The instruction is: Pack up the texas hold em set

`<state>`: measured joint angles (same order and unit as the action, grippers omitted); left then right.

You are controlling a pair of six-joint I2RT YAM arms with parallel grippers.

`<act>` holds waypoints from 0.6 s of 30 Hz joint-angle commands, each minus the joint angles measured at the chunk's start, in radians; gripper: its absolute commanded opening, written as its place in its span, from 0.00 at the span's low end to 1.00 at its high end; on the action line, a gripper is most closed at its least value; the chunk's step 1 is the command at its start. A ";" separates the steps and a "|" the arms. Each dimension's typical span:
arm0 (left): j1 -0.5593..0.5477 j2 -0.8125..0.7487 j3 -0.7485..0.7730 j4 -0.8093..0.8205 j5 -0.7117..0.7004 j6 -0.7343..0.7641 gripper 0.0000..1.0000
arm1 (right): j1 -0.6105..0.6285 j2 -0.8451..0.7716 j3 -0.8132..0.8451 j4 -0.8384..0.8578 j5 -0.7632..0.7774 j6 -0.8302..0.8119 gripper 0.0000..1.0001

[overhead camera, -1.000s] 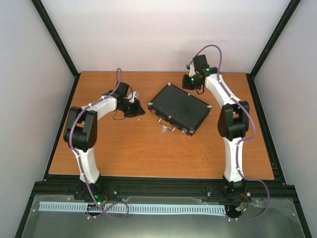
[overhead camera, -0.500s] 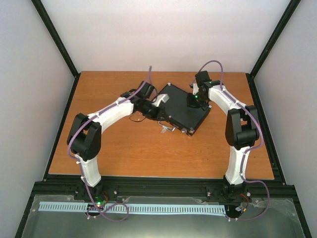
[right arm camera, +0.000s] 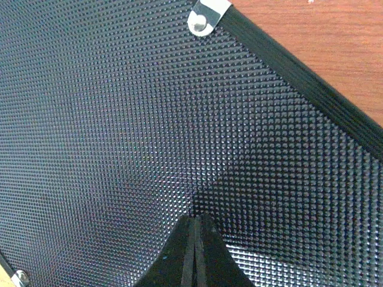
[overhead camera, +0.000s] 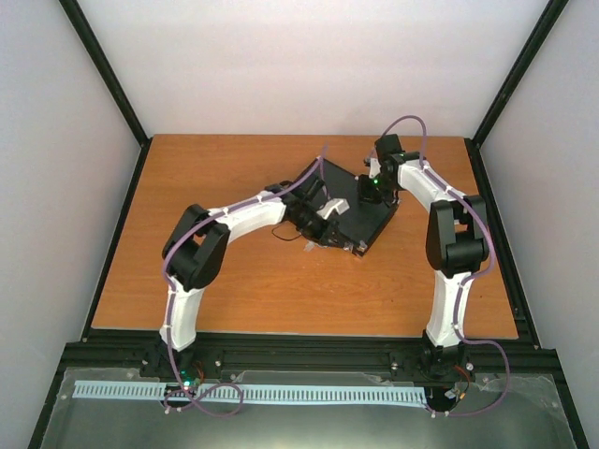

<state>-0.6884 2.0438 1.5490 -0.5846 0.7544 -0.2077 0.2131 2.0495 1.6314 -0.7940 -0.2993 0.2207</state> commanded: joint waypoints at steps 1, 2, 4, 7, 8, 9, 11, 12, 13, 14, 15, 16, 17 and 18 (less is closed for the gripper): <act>-0.045 0.051 0.068 0.038 0.040 0.020 0.01 | -0.033 0.061 -0.019 -0.011 0.044 -0.014 0.03; -0.049 0.062 0.082 0.038 0.040 0.017 0.01 | -0.037 0.060 -0.026 -0.006 0.041 -0.013 0.03; -0.059 0.086 0.104 0.038 0.040 0.009 0.01 | -0.045 0.055 -0.045 0.007 0.034 -0.011 0.03; -0.072 0.122 0.127 0.032 0.043 0.004 0.01 | -0.050 0.047 -0.079 0.024 0.030 -0.008 0.03; -0.076 0.131 0.130 0.029 0.042 0.005 0.01 | -0.050 0.045 -0.089 0.029 0.029 -0.007 0.03; -0.079 0.139 0.127 0.024 0.045 0.008 0.01 | -0.050 0.042 -0.096 0.033 0.025 -0.006 0.03; -0.082 0.138 0.112 0.020 0.044 0.012 0.01 | -0.050 0.041 -0.110 0.039 0.021 -0.004 0.03; -0.082 0.127 0.102 0.018 0.038 0.016 0.01 | -0.050 0.040 -0.114 0.040 0.019 -0.004 0.03; -0.081 0.122 0.095 0.017 0.032 0.020 0.01 | -0.050 0.040 -0.115 0.043 0.017 -0.004 0.03; -0.082 0.119 0.089 0.016 0.027 0.022 0.01 | -0.050 0.040 -0.118 0.045 0.016 -0.004 0.03; -0.081 0.119 0.088 0.013 0.021 0.021 0.01 | -0.050 0.042 -0.117 0.046 0.014 -0.003 0.03; -0.081 0.123 0.090 0.012 0.017 0.021 0.01 | -0.050 0.044 -0.116 0.047 0.014 -0.003 0.03; -0.081 0.129 0.091 0.009 0.013 0.020 0.01 | -0.050 0.045 -0.113 0.047 0.012 -0.003 0.03; -0.082 0.139 0.091 0.009 0.008 0.018 0.01 | -0.050 0.048 -0.111 0.046 0.010 -0.002 0.03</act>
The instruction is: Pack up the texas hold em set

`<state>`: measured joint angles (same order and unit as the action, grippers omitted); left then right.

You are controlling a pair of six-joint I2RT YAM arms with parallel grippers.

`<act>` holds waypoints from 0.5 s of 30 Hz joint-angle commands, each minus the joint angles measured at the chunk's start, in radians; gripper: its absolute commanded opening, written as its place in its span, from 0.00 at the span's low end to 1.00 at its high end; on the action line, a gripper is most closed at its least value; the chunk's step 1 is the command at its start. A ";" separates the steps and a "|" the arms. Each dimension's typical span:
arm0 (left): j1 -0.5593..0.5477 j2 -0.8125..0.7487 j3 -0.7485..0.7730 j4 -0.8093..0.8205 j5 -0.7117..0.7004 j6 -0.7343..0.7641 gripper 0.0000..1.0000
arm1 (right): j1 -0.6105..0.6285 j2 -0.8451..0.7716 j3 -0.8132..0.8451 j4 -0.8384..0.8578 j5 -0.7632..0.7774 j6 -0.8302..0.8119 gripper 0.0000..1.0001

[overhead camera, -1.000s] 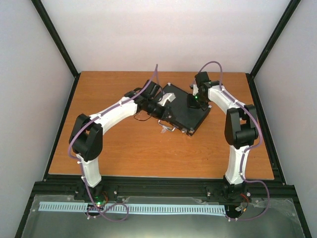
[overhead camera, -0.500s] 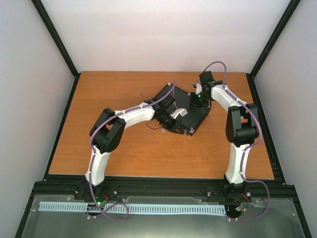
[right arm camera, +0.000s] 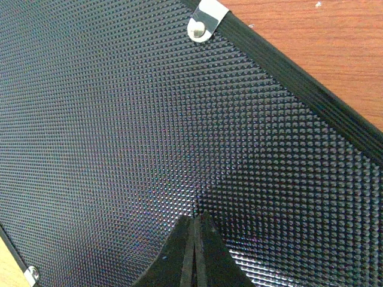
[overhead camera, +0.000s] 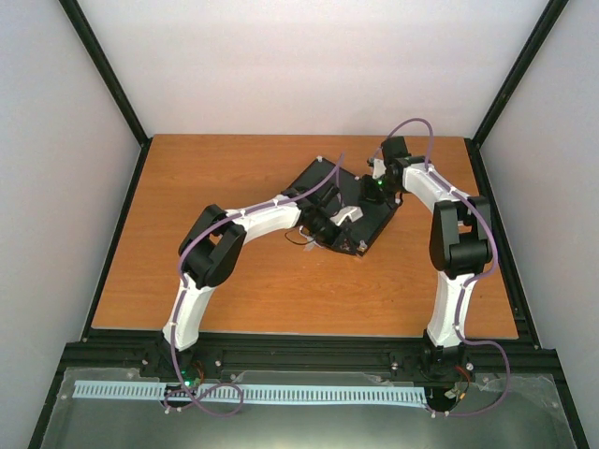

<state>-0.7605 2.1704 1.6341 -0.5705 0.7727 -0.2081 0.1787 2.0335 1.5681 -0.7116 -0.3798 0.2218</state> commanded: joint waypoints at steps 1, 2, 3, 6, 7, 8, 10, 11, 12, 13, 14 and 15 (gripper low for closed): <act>-0.009 0.025 0.006 -0.007 -0.014 0.017 0.01 | -0.016 0.067 -0.045 -0.038 0.088 -0.004 0.03; -0.009 0.038 0.000 -0.006 -0.015 0.015 0.01 | -0.016 0.069 -0.042 -0.039 0.086 -0.004 0.03; -0.010 0.051 -0.010 -0.004 -0.014 0.016 0.01 | -0.017 0.070 -0.040 -0.040 0.085 -0.004 0.03; -0.007 0.074 -0.065 0.020 -0.013 0.013 0.01 | -0.016 0.070 -0.041 -0.041 0.088 -0.006 0.03; -0.007 0.080 -0.081 0.026 -0.015 0.013 0.01 | -0.016 0.069 -0.044 -0.042 0.088 -0.007 0.03; -0.005 0.084 -0.092 0.028 -0.019 0.012 0.01 | -0.016 0.069 -0.045 -0.042 0.088 -0.006 0.03; -0.002 0.085 -0.111 0.031 -0.028 0.010 0.01 | -0.016 0.070 -0.046 -0.041 0.085 -0.005 0.03; 0.001 0.078 -0.121 0.032 -0.033 0.011 0.01 | -0.016 0.072 -0.047 -0.040 0.084 -0.004 0.03; 0.003 0.064 -0.131 0.032 -0.041 0.011 0.01 | -0.016 0.072 -0.045 -0.040 0.083 -0.004 0.03; 0.006 0.045 -0.141 0.033 -0.047 0.015 0.01 | -0.016 0.073 -0.046 -0.040 0.082 -0.004 0.03; 0.008 0.022 -0.153 0.029 -0.053 0.021 0.01 | -0.016 0.074 -0.046 -0.040 0.082 -0.004 0.03; 0.010 -0.010 -0.165 0.028 -0.060 0.026 0.01 | -0.016 0.074 -0.046 -0.040 0.081 -0.004 0.03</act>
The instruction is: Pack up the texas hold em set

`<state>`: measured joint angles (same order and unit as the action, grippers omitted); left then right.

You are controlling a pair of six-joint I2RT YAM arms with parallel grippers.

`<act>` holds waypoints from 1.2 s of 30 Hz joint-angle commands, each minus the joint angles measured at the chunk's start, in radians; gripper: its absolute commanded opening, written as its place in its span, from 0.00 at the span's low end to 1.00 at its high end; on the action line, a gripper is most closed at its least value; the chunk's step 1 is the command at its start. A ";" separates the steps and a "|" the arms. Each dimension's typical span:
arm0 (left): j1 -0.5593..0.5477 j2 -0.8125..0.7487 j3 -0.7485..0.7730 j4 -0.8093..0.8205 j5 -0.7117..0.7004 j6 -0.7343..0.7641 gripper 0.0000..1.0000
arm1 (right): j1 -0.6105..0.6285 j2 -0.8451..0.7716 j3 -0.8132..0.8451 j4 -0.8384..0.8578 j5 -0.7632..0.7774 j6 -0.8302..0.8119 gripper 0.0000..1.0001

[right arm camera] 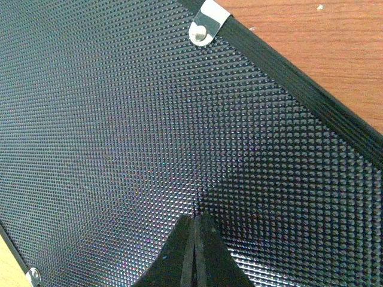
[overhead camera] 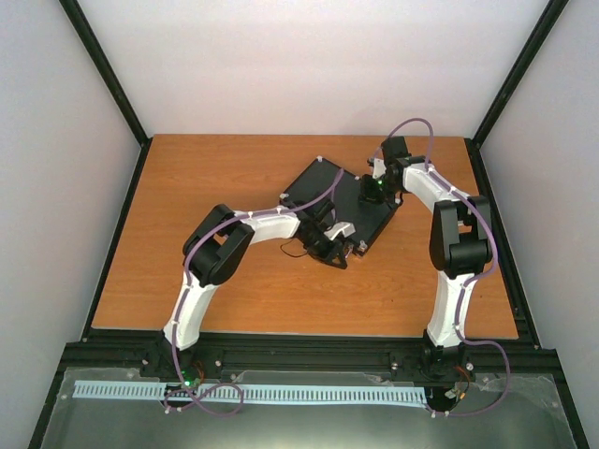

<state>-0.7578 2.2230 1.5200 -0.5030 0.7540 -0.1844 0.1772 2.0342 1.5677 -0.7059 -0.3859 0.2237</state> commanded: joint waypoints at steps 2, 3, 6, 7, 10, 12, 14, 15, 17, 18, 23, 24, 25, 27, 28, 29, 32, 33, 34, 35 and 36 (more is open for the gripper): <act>0.009 -0.122 -0.070 -0.051 -0.061 0.015 0.01 | -0.015 0.073 -0.047 -0.043 0.088 -0.006 0.03; 0.010 -0.149 -0.073 -0.061 -0.074 0.020 0.01 | -0.015 0.073 -0.047 -0.042 0.088 -0.006 0.03; 0.013 -0.196 -0.073 -0.070 -0.108 0.023 0.01 | -0.015 0.076 -0.050 -0.037 0.083 -0.003 0.03; 0.014 -0.198 -0.068 -0.068 -0.115 0.018 0.01 | -0.015 0.078 -0.050 -0.035 0.081 0.000 0.03; 0.020 -0.158 -0.039 -0.069 -0.124 -0.001 0.01 | -0.015 0.084 -0.053 -0.032 0.072 0.002 0.03; 0.020 -0.118 -0.019 -0.065 -0.119 -0.018 0.01 | -0.015 0.090 -0.050 -0.033 0.069 0.002 0.03; 0.021 -0.092 -0.014 -0.047 -0.127 -0.048 0.01 | -0.015 0.091 -0.049 -0.034 0.070 0.000 0.03; 0.020 -0.084 -0.012 -0.037 -0.141 -0.068 0.01 | -0.015 0.093 -0.047 -0.037 0.072 -0.002 0.03; 0.020 -0.069 -0.008 -0.026 -0.178 -0.090 0.01 | -0.015 0.096 -0.040 -0.041 0.078 -0.005 0.03; 0.020 -0.064 -0.006 -0.020 -0.201 -0.100 0.01 | -0.015 0.096 -0.039 -0.042 0.079 -0.006 0.03; 0.020 -0.060 -0.019 0.065 -0.346 -0.192 0.01 | -0.015 0.108 -0.031 -0.044 0.081 -0.006 0.03; 0.020 -0.061 -0.023 0.084 -0.359 -0.206 0.01 | -0.015 0.112 -0.031 -0.044 0.079 -0.006 0.03; 0.020 -0.059 -0.025 0.100 -0.367 -0.217 0.01 | -0.015 0.114 -0.031 -0.044 0.079 -0.006 0.03; 0.021 -0.066 -0.036 0.127 -0.373 -0.227 0.01 | -0.015 0.116 -0.031 -0.045 0.079 -0.006 0.03; 0.021 -0.073 -0.046 0.140 -0.365 -0.225 0.01 | -0.015 0.116 -0.031 -0.046 0.080 -0.005 0.03; 0.020 -0.090 -0.067 0.152 -0.355 -0.220 0.01 | -0.015 0.116 -0.032 -0.046 0.080 -0.005 0.03; 0.020 -0.166 -0.150 0.208 -0.313 -0.188 0.01 | -0.015 0.115 -0.034 -0.045 0.085 -0.009 0.03; 0.020 -0.185 -0.163 0.202 -0.292 -0.165 0.01 | -0.015 0.116 -0.035 -0.044 0.086 -0.009 0.03; 0.020 -0.201 -0.173 0.187 -0.280 -0.143 0.01 | -0.015 0.119 -0.036 -0.044 0.087 -0.009 0.03; 0.020 -0.215 -0.179 0.165 -0.268 -0.115 0.01 | -0.015 0.121 -0.036 -0.043 0.083 -0.008 0.03; 0.020 -0.232 -0.186 0.140 -0.265 -0.091 0.01 | -0.015 0.121 -0.037 -0.043 0.082 -0.008 0.03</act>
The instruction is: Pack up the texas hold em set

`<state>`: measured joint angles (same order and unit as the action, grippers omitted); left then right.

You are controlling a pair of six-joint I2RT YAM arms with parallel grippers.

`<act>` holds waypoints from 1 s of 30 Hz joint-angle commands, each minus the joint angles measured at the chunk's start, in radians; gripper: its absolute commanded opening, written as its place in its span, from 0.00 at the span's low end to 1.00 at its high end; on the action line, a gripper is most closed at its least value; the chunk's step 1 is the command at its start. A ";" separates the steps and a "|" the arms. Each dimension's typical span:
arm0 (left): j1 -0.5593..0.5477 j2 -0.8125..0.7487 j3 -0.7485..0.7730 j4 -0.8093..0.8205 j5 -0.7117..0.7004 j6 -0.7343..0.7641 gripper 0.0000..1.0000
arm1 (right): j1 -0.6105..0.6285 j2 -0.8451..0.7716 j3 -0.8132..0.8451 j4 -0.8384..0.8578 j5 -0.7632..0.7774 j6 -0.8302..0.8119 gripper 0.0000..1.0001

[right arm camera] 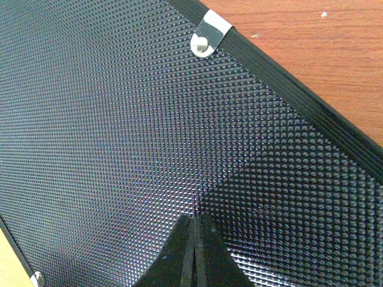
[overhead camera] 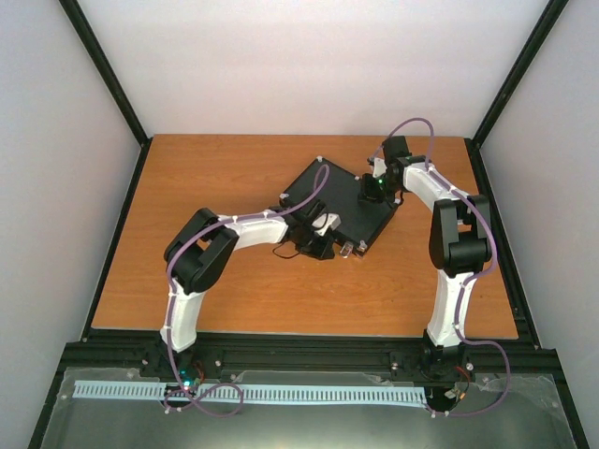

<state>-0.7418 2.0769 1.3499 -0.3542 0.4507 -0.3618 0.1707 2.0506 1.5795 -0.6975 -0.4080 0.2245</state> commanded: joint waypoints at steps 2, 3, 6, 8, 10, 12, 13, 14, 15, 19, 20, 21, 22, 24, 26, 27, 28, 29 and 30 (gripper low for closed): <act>0.004 -0.118 -0.041 -0.028 0.047 0.121 0.01 | -0.008 0.106 -0.049 -0.048 0.101 -0.006 0.03; 0.004 -0.131 -0.051 -0.026 0.059 0.131 0.01 | -0.008 0.107 -0.048 -0.048 0.101 -0.006 0.03; 0.004 -0.130 -0.043 0.001 0.124 0.134 0.01 | -0.008 0.110 -0.043 -0.049 0.102 -0.005 0.03; 0.003 -0.112 -0.016 0.016 0.162 0.133 0.01 | -0.008 0.112 -0.042 -0.051 0.101 -0.004 0.03; 0.004 -0.079 0.020 0.010 0.181 0.139 0.01 | -0.008 0.113 -0.041 -0.052 0.105 -0.006 0.03; 0.003 -0.046 0.053 -0.003 0.206 0.151 0.01 | -0.008 0.114 -0.041 -0.055 0.110 -0.010 0.03; 0.003 -0.029 0.070 -0.007 0.216 0.152 0.01 | -0.008 0.116 -0.041 -0.056 0.111 -0.010 0.03; 0.003 -0.016 0.078 -0.012 0.221 0.152 0.01 | -0.008 0.116 -0.040 -0.056 0.111 -0.011 0.03; 0.003 -0.002 0.089 -0.017 0.229 0.152 0.01 | -0.009 0.118 -0.038 -0.056 0.112 -0.011 0.03; 0.002 0.029 0.105 -0.013 0.222 0.138 0.01 | -0.008 0.126 -0.030 -0.058 0.112 -0.010 0.03; 0.003 0.034 0.109 -0.013 0.215 0.136 0.01 | -0.008 0.129 -0.025 -0.059 0.112 -0.011 0.03; 0.002 0.040 0.112 -0.014 0.207 0.135 0.01 | -0.008 0.129 -0.022 -0.060 0.112 -0.011 0.03; 0.003 0.046 0.116 -0.015 0.199 0.133 0.01 | -0.008 0.133 -0.019 -0.062 0.112 -0.011 0.03; 0.003 0.058 0.122 -0.015 0.180 0.128 0.01 | -0.009 0.137 -0.014 -0.062 0.112 -0.011 0.03; 0.002 0.070 0.130 -0.010 0.156 0.122 0.01 | -0.010 0.140 -0.011 -0.062 0.111 -0.011 0.03; 0.002 0.074 0.133 -0.005 0.136 0.113 0.01 | -0.010 0.143 -0.007 -0.061 0.112 -0.010 0.03; 0.002 0.079 0.136 0.004 0.111 0.103 0.01 | -0.010 0.144 -0.006 -0.062 0.111 -0.009 0.03; 0.002 0.084 0.141 0.011 0.081 0.088 0.01 | -0.010 0.146 -0.005 -0.063 0.109 -0.010 0.03; 0.002 0.090 0.147 0.020 0.051 0.073 0.01 | -0.010 0.147 -0.003 -0.063 0.110 -0.008 0.03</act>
<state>-0.7418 2.1403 1.4471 -0.3656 0.6018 -0.2527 0.1696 2.0834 1.6226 -0.6952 -0.4122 0.2249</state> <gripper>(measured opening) 0.012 0.030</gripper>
